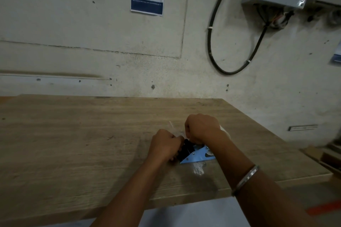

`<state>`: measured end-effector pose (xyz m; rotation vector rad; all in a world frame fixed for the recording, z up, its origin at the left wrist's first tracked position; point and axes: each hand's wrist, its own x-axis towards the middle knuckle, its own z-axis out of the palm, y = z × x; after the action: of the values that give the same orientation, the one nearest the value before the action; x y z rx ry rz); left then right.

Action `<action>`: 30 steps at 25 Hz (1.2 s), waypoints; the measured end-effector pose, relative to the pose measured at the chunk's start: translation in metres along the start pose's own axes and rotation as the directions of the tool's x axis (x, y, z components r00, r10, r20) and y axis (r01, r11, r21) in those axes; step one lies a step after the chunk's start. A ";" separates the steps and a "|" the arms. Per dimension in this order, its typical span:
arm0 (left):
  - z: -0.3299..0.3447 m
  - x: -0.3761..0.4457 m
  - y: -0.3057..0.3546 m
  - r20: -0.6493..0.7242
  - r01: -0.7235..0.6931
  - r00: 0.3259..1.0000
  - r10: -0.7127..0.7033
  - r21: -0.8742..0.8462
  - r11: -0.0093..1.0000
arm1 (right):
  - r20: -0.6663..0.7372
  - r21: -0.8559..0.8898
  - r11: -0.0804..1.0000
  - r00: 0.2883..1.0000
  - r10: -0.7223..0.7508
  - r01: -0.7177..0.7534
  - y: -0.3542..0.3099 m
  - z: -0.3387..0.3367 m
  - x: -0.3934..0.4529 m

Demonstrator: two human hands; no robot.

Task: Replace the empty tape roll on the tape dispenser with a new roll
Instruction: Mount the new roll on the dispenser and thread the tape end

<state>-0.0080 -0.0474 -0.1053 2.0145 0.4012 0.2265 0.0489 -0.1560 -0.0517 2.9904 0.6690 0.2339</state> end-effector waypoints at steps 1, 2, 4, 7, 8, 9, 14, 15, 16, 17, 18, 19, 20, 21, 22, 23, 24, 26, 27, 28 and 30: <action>0.000 -0.001 0.000 0.003 0.016 1.000 -0.016 0.003 1.000 | 0.000 0.003 1.000 1.000 -0.008 0.008 0.000 0.000 0.000; 0.000 -0.003 0.001 0.000 0.019 1.000 -0.019 0.013 1.000 | 0.008 0.016 1.000 1.000 -0.024 0.024 0.001 0.000 0.000; 0.000 -0.004 0.002 -0.008 0.021 1.000 -0.021 0.020 1.000 | 0.044 0.073 0.995 0.997 -0.069 0.066 0.006 -0.002 0.000; -0.002 -0.003 0.004 0.004 0.078 0.997 -0.078 -0.025 0.997 | 0.089 0.167 0.982 0.990 -0.107 0.091 0.015 -0.008 -0.002; -0.002 -0.003 0.004 0.012 0.091 0.996 -0.091 -0.033 0.995 | 0.104 0.191 0.977 0.988 -0.114 0.093 0.016 -0.010 -0.002; -0.003 -0.004 0.004 0.023 0.096 0.995 -0.095 -0.037 0.995 | 0.113 0.201 0.975 0.986 -0.120 0.095 0.016 -0.011 -0.003; -0.004 -0.003 0.000 0.064 0.039 0.997 -0.038 -0.021 0.999 | 0.066 0.146 0.985 0.992 -0.107 0.096 0.010 -0.011 -0.004; -0.004 -0.002 -0.002 0.066 0.018 0.998 -0.017 -0.019 1.000 | 0.062 0.129 0.987 0.993 -0.104 0.095 0.009 -0.010 -0.004; -0.003 -0.002 -0.004 0.069 -0.007 0.998 0.008 -0.024 1.000 | 0.063 0.118 0.989 0.993 -0.098 0.090 0.009 -0.010 -0.004; -0.003 -0.002 -0.006 0.071 -0.029 0.997 0.032 -0.042 0.999 | 0.068 0.110 0.990 0.993 -0.094 0.087 0.009 -0.009 -0.004; -0.003 -0.003 -0.007 0.070 -0.052 0.996 0.056 -0.065 0.997 | 0.079 0.103 0.991 0.993 -0.090 0.082 0.010 -0.009 -0.004; -0.003 -0.004 -0.007 0.066 -0.075 0.995 0.080 -0.082 0.994 | 0.094 0.095 0.992 0.992 -0.087 0.078 0.010 -0.009 -0.004; -0.004 -0.005 -0.008 0.059 -0.096 0.993 0.101 -0.087 0.992 | 0.110 0.089 0.993 0.991 -0.081 0.072 0.009 -0.010 -0.003; -0.004 -0.006 -0.008 0.053 -0.115 0.991 0.120 -0.084 0.990 | 0.127 0.084 0.994 0.989 -0.074 0.064 0.009 -0.010 -0.002; -0.005 -0.007 -0.008 0.045 -0.133 0.990 0.136 -0.080 0.988 | 0.140 0.080 0.995 0.988 -0.068 0.057 0.009 -0.011 -0.001; -0.005 -0.007 -0.008 0.037 -0.143 0.989 0.146 -0.074 0.987 | 0.148 0.078 0.996 0.987 -0.064 0.053 0.008 -0.011 0.000; -0.006 -0.008 -0.008 0.033 -0.146 0.988 0.149 -0.070 0.987 | 0.151 0.074 0.996 0.987 -0.059 0.049 0.008 -0.011 0.001; -0.006 -0.007 -0.007 0.032 -0.142 0.989 0.144 -0.068 0.988 | 0.139 0.065 0.997 0.990 -0.039 0.030 0.007 -0.010 0.002; -0.005 -0.007 -0.007 0.029 -0.137 0.990 0.140 -0.070 0.988 | 0.128 0.061 0.998 0.991 -0.027 0.019 0.007 -0.009 0.002; -0.004 -0.007 -0.007 0.021 -0.133 0.991 0.135 -0.075 0.988 | 0.121 0.057 0.998 0.992 -0.017 0.010 0.008 -0.008 0.002; -0.002 -0.007 -0.007 -0.004 -0.143 0.990 0.143 -0.070 0.987 | 0.124 0.060 0.998 0.992 -0.001 -0.007 0.008 -0.007 0.004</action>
<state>-0.0163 -0.0452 -0.1105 1.9754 0.2441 0.3244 0.0544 -0.1615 -0.0438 3.0323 0.6698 0.0272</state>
